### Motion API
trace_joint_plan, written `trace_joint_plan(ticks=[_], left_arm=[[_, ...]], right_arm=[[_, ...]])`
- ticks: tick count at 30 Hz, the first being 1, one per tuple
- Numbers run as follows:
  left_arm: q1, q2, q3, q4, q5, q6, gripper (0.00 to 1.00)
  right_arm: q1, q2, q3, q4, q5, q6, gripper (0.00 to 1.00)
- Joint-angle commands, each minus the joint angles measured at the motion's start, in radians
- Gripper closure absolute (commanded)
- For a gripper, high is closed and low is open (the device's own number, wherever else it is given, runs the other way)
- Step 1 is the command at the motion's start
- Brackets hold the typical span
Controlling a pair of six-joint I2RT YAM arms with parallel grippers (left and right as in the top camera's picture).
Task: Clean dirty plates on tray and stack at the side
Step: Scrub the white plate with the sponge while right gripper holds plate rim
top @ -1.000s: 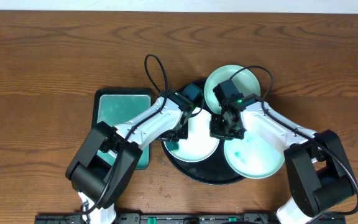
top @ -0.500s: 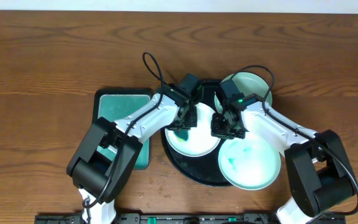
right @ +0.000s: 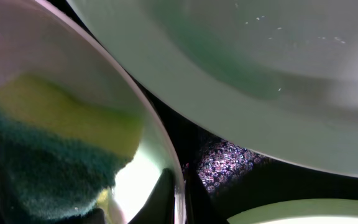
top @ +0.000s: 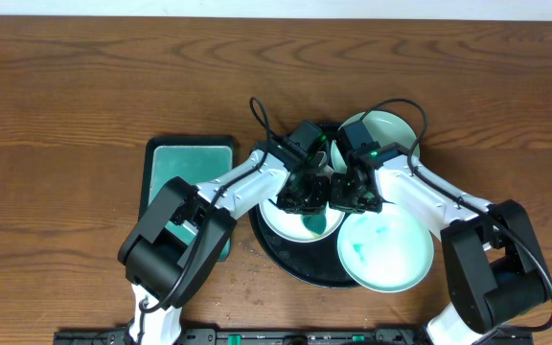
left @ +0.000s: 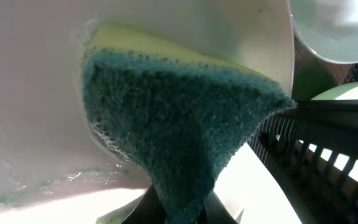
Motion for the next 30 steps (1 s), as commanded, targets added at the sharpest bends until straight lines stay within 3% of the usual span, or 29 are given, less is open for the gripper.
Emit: trace_joint_plan(ticks=[1, 5, 13, 19, 25, 30], left_arm=[[-0.043, 0.036, -0.008, -0.041, 0.108, 0.017, 0.88], [-0.040, 0.035, -0.008, -0.139, 0.066, 0.007, 0.92], [-0.039, -0.013, -0.008, -0.311, -0.505, -0.097, 0.93], [-0.013, -0.063, -0.007, -0.344, -0.789, -0.096, 0.92], [0.045, -0.090, -0.007, -0.327, -0.836, -0.096, 0.92], [0.070, -0.089, -0.007, -0.250, -0.657, -0.069, 0.92]], right_arm=[[0.002, 0.036, -0.014, -0.001, 0.076, -0.005, 0.98], [0.002, 0.036, -0.014, -0.003, 0.076, -0.005, 0.98], [0.002, 0.036, -0.014, -0.003, 0.076, -0.005, 0.98], [0.002, 0.036, -0.014, -0.003, 0.076, -0.005, 0.98], [0.002, 0.036, -0.014, -0.006, 0.076, -0.005, 0.99], [0.002, 0.036, -0.014, -0.006, 0.076, -0.005, 0.99]])
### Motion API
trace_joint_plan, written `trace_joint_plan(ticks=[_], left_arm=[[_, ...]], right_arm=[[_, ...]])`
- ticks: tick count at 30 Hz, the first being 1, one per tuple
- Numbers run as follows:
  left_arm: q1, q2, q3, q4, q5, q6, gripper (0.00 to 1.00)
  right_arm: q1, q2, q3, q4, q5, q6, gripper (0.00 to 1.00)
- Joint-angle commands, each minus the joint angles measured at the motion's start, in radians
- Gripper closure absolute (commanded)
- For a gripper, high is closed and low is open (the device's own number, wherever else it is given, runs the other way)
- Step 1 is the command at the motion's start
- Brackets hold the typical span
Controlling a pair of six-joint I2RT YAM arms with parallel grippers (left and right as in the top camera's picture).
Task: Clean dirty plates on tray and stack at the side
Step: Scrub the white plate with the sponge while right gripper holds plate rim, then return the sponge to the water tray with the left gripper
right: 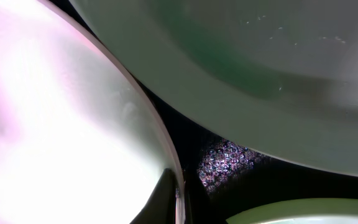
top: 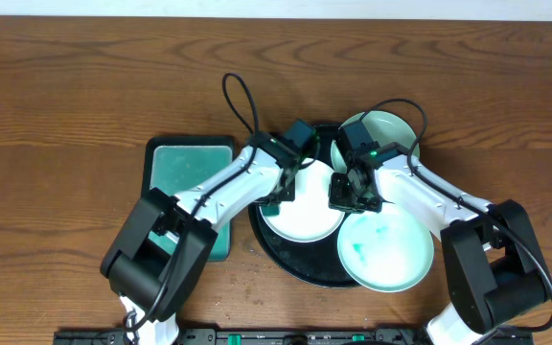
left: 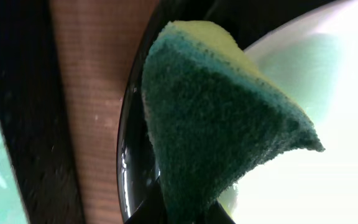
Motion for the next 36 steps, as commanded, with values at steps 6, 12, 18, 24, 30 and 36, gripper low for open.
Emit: trace_joint_plan(ticks=[6, 12, 18, 24, 30, 36], left_arm=[[0.035, 0.021, -0.034, 0.167, 0.441, 0.059, 0.92], [-0.006, 0.061, -0.034, 0.223, 0.642, 0.062, 0.92], [-0.049, 0.062, -0.034, 0.223, 0.729, 0.088, 0.92], [-0.040, 0.062, -0.034, 0.199, 0.723, 0.083, 0.92], [0.002, 0.029, -0.033, 0.063, 0.521, 0.061, 0.93], [0.088, -0.161, -0.033, -0.057, 0.292, 0.073, 0.92]], right_arm=[[0.002, 0.036, -0.015, -0.005, 0.074, -0.005, 0.99], [0.002, 0.036, -0.015, -0.009, 0.074, -0.005, 0.99], [0.002, 0.036, -0.015, -0.011, 0.073, -0.005, 0.99], [0.002, 0.036, -0.015, -0.018, 0.074, -0.005, 0.99], [0.002, 0.036, -0.015, -0.017, 0.074, -0.005, 0.99], [0.002, 0.036, -0.015, -0.016, 0.074, -0.005, 0.99]])
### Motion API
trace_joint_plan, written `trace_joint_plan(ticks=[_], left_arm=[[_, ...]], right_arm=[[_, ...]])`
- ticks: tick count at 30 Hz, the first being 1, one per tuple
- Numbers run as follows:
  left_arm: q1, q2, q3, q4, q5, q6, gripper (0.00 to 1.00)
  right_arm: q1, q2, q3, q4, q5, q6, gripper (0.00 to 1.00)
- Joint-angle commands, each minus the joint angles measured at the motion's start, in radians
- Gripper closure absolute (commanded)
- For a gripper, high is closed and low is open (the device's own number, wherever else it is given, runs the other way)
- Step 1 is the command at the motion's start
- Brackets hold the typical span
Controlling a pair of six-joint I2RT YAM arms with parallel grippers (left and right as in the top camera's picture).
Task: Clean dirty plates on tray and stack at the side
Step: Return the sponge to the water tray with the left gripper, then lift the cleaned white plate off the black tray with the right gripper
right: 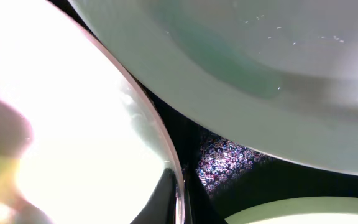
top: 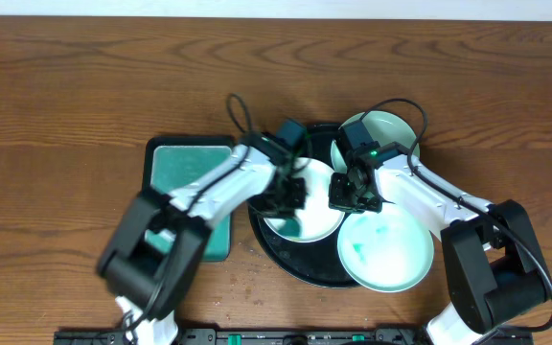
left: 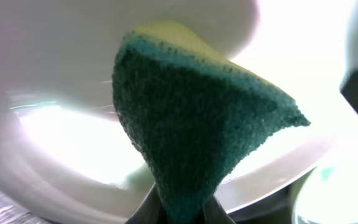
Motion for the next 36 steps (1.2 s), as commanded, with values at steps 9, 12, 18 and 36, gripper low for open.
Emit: trace_joint_plan(ticks=[9, 12, 18, 36], left_arm=[[0.237, -0.371, -0.006, -0.153, -0.456, 0.068, 0.92], [0.291, -0.356, -0.040, -0.156, -0.459, 0.085, 0.92], [0.356, -0.288, -0.159, -0.061, -0.459, 0.092, 0.76], [0.384, -0.603, -0.107, -0.227, -0.431, 0.134, 0.27]], right_arm=[[0.003, 0.036, -0.017, 0.002, 0.073, -0.142, 0.99], [0.003, 0.036, -0.017, 0.016, 0.073, -0.166, 0.80], [0.003, 0.037, -0.017, 0.034, 0.065, -0.165, 0.97], [0.006, -0.227, 0.153, -0.037, 0.045, -0.234, 0.99]])
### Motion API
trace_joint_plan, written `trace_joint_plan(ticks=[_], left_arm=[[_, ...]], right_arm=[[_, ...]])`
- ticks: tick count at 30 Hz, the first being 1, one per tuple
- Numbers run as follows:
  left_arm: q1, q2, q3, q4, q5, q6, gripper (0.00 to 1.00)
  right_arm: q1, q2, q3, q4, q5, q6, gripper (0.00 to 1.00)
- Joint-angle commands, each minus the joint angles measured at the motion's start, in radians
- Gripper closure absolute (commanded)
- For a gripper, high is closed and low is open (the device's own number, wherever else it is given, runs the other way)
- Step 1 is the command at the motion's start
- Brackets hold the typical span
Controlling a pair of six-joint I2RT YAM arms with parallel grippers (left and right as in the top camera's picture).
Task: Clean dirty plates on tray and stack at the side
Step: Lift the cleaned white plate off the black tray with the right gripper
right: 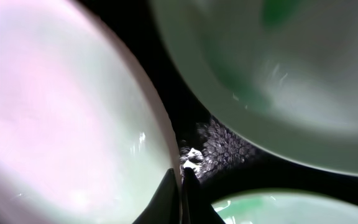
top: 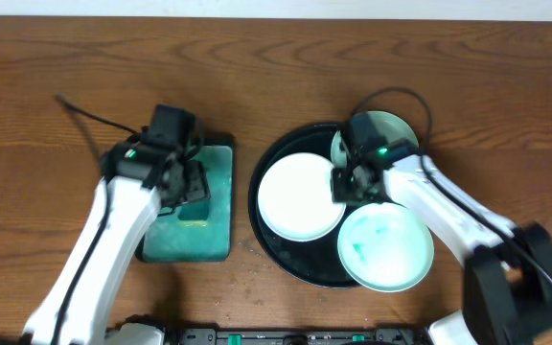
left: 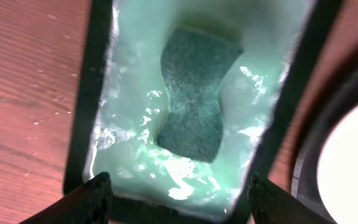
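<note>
A round black tray (top: 274, 251) holds three plates. The white plate (top: 300, 196) on its left looks clean, and my right gripper (top: 346, 184) is shut on its right rim (right: 169, 149). A pale green plate (top: 386, 251) with green smears lies at the front right, and another pale green plate (top: 396, 129) at the back. My left gripper (left: 178, 200) hangs open over the basin of green soapy water (top: 217, 225). The green sponge (left: 194, 102) lies in that basin, free of the fingers.
The basin is a black rectangular tub (left: 86, 112) left of the tray, on the brown wooden table (top: 65, 77). Cables run from both arms across the table behind them.
My left gripper has left the white plate, moved left over the soapy basin and opened. The sponge now lies in the water. My right gripper still grips the plate rim.
My left gripper pressed the sponge on the white plate while the right held its rim. Then the sponge was at the tray's left edge, then back on the plate. Now the sponge rests in the basin and the plate looks clean.
</note>
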Motion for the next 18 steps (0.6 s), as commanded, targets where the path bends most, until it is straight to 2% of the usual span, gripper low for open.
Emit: trace_joint_plan(ticks=[1, 5, 10, 12, 14, 18], left_arm=[[0.004, -0.112, 0.029, -0.035, -0.005, 0.006, 0.27], [0.004, -0.216, 0.029, -0.076, -0.005, 0.006, 0.26], [0.004, -0.306, 0.029, -0.082, -0.005, 0.006, 0.25], [0.004, -0.328, 0.029, -0.086, -0.005, 0.006, 0.19], [0.004, -0.342, 0.029, -0.099, -0.005, 0.006, 0.19], [0.004, -0.341, 0.029, -0.127, -0.005, 0.006, 0.19]], right_arm=[[0.013, -0.132, 0.126, 0.001, 0.047, -0.052, 0.99], [0.070, -0.165, 0.221, 0.034, 0.092, -0.084, 0.99], [0.192, -0.130, 0.235, 0.217, 0.106, -0.098, 0.99], [0.246, -0.096, 0.235, 0.289, 0.154, -0.098, 0.99], [0.314, -0.031, 0.235, 0.378, 0.253, -0.103, 0.99], [0.389, 0.052, 0.235, 0.500, 0.401, -0.211, 0.99]])
